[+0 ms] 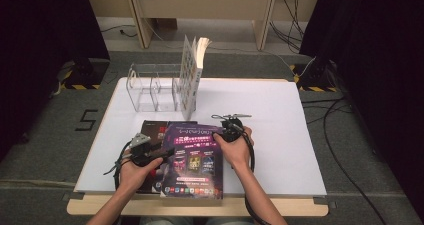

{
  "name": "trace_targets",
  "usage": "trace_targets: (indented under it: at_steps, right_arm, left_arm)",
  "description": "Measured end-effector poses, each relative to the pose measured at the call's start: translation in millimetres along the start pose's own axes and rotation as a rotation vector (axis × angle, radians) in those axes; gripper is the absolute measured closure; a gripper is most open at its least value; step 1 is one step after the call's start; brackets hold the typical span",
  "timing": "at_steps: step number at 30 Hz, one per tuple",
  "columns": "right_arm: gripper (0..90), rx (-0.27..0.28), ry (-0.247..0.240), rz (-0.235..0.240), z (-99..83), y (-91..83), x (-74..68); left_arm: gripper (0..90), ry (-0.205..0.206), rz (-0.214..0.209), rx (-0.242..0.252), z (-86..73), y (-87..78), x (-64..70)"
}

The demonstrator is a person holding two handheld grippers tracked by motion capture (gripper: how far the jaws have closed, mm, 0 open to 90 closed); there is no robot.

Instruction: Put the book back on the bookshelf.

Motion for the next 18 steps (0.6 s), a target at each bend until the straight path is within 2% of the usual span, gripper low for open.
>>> trace_targets:
  at_steps: [7,9,11,12,13,18]
  right_arm:
    - [52.8,-0.02,0.013,-0.004,-2.8,5.4,3.6]
    - [52.4,-0.024,0.018,0.0,-2.8,6.8,3.7]
    - [52.0,-0.029,0.02,0.0,-2.9,8.6,3.8]
    - [51.8,-0.03,0.019,0.002,-2.9,9.7,4.4]
    - [51.7,-0.041,0.041,-0.001,-3.6,10.1,3.5]
    - [51.5,-0.053,0.035,-0.01,-4.1,14.3,7.7]
  left_arm:
    - [33.0,-0.002,0.001,-0.023,-0.4,8.2,-0.2]
    - [32.9,-0.027,-0.001,-0.035,-2.4,10.6,-1.8]
    - [32.9,-0.028,0.001,-0.044,-4.5,12.1,-3.5]
    - [32.9,-0.029,0.0,-0.044,-4.9,12.7,-3.6]
    - [32.9,-0.031,-0.003,-0.043,-5.0,13.1,-3.4]
    - [32.8,-0.033,0.002,-0.044,-3.5,15.5,-3.6]
Point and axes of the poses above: each handheld gripper's, and its own axes: y roughly forward along the jaws, z roughly out of its top, x roughly to its right, the point moved 6 cm from there along y, roughly forward along the jaws, and after that the axes turned 2 degrees about x, right-handed, at the moved point
